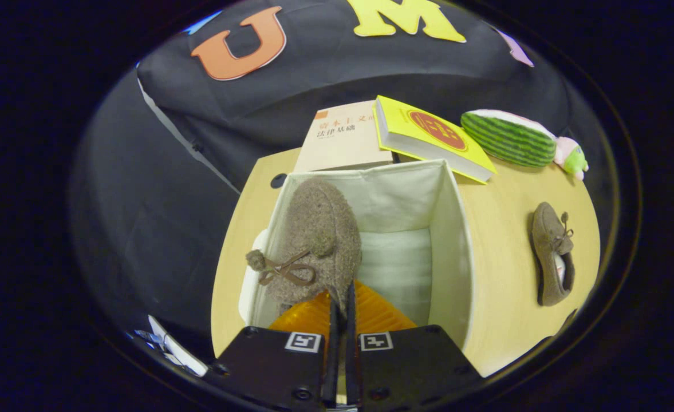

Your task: Open the storage box then place both shoes into the box .Put the left shoe in first, then the right shoe, with the right side of both shoes facing outward in a uniform manner.

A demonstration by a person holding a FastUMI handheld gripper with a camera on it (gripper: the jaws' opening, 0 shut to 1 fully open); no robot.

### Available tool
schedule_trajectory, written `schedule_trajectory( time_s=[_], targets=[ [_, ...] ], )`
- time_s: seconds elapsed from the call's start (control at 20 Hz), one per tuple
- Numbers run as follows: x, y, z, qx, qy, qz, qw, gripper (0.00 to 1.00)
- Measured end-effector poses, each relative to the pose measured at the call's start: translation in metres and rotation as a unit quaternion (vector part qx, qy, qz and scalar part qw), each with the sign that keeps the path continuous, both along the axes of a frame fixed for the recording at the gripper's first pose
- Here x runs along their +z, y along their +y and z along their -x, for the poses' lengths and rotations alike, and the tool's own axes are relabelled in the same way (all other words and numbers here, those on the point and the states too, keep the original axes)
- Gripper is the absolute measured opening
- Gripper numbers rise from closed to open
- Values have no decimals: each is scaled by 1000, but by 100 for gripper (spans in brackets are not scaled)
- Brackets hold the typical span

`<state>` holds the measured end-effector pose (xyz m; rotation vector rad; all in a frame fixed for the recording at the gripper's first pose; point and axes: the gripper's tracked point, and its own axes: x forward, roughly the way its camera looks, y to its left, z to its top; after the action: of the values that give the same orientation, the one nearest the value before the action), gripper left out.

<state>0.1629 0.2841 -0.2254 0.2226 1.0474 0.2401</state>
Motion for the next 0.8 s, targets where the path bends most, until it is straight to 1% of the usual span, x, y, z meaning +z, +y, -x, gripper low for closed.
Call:
schedule_trajectory(
  time_s=[0.05,0.1,0.15,0.25,0.3,0.35,0.45,0.5,0.65,0.8],
  targets=[
    [2,4,0,8,-6,-2,1000,16],
    [6,1,-3,7,-16,4,1000,31],
    [8,-5,-2,9,-20,27,999,35],
    [20,-11,-3,6,-41,44,998,52],
    [22,-14,-5,5,-52,53,997,56],
    [27,-18,-5,13,-58,69,996,60],
    [37,-27,2,35,-66,95,993,78],
    [43,-35,4,37,-75,111,990,88],
    [66,-66,2,54,-113,168,978,87],
    [80,-101,3,57,-133,192,971,89]
  ],
)
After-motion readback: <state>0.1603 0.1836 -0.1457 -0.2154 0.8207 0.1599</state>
